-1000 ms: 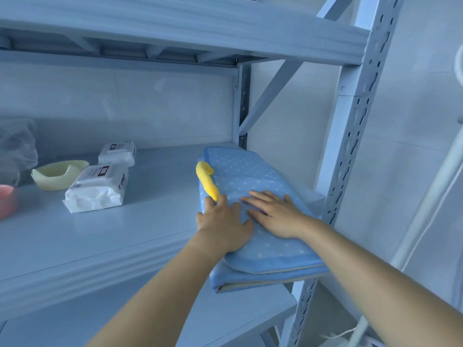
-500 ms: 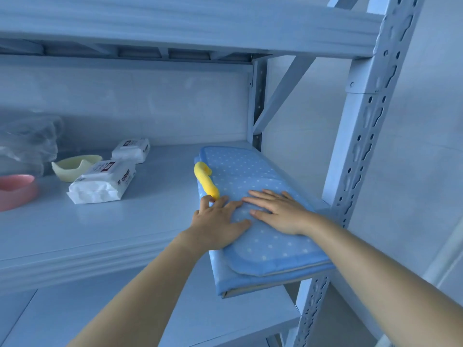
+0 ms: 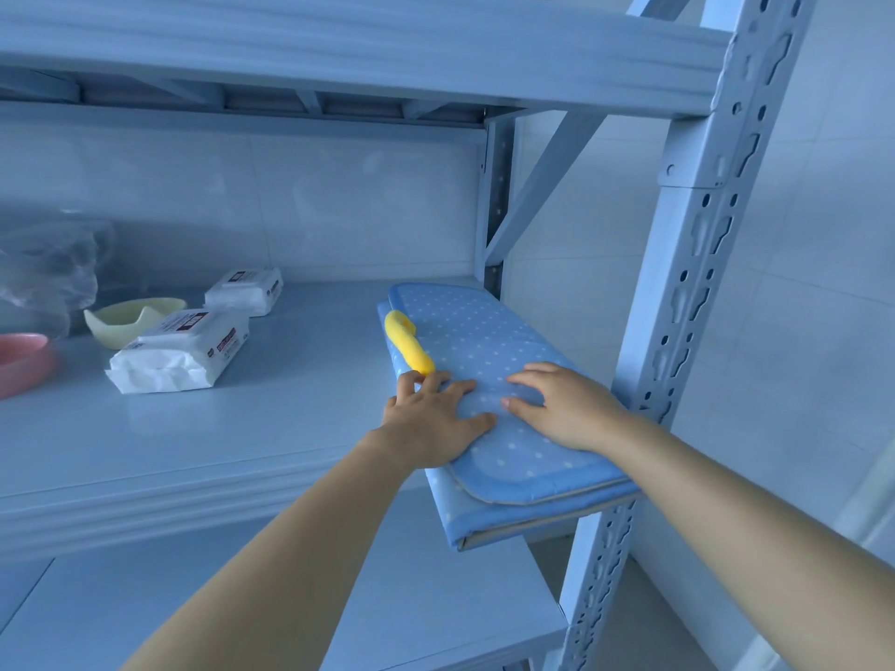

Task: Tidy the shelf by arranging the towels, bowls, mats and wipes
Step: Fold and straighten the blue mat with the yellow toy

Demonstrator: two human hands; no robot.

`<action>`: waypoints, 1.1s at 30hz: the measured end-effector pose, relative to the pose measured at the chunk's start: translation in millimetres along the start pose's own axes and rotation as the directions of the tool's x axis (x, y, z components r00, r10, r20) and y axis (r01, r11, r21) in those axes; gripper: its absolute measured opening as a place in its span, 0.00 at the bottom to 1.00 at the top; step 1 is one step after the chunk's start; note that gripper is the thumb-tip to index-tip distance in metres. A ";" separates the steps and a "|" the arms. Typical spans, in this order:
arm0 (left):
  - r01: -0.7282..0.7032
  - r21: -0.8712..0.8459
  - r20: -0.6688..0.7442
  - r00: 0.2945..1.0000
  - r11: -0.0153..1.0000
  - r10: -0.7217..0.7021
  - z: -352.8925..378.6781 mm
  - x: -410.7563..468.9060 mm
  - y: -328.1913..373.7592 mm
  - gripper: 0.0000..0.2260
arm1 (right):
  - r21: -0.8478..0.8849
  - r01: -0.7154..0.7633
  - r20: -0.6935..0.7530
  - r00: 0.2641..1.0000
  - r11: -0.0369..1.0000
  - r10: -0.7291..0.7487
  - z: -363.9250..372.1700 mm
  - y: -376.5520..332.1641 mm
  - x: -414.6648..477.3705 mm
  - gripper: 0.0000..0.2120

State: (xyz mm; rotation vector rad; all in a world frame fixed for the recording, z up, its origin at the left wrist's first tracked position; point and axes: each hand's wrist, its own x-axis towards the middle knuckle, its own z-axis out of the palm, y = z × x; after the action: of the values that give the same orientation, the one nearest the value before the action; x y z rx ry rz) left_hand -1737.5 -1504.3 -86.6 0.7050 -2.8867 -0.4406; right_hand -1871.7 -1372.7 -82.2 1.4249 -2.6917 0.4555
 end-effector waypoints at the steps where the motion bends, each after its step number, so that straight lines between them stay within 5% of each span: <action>1: -0.002 -0.003 0.002 1.000 1.000 0.002 0.0 0.0 -1.6 0.27 | 0.031 -0.003 0.010 1.000 1.000 0.003 0.6 1.4 -1.9 0.24; 10: 0.052 0.000 0.006 0.999 0.999 -0.052 -15.9 -5.7 -31.7 0.27 | 0.047 0.038 0.167 0.985 0.998 -0.046 8.3 -24.2 14.7 0.24; 13: 0.034 0.039 -0.111 0.993 0.999 -0.029 -23.0 -14.4 -39.0 0.22 | 0.165 0.050 0.068 0.996 0.985 -0.062 12.2 -33.1 21.4 0.23; 16: -0.133 0.021 -0.238 0.962 0.991 0.134 -27.3 -34.7 -38.1 0.14 | 0.243 0.148 -0.133 0.984 0.959 -0.119 9.1 -34.2 16.1 0.15; 18: -0.190 -0.024 -0.140 0.973 0.981 0.185 -31.2 -48.8 -29.9 0.15 | 0.248 0.208 -0.145 0.974 0.946 -0.176 2.9 -29.2 7.8 0.10; 23: -0.122 0.039 0.125 0.985 0.992 0.117 -44.4 -56.5 -10.8 0.28 | 0.230 0.231 0.134 0.955 0.945 -0.266 -2.9 -14.3 -13.1 0.15; 33: -0.127 0.042 0.098 0.988 0.991 0.123 -12.9 -10.2 6.0 0.29 | 0.220 0.155 0.044 0.985 0.963 -0.169 0.4 25.6 -8.3 0.15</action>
State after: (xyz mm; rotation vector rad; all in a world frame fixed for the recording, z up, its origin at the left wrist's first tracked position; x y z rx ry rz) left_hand -1728.4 -1497.6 -73.2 0.5189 -3.0185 -0.3997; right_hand -1887.8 -1352.8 -90.1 1.7271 -2.6096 0.7199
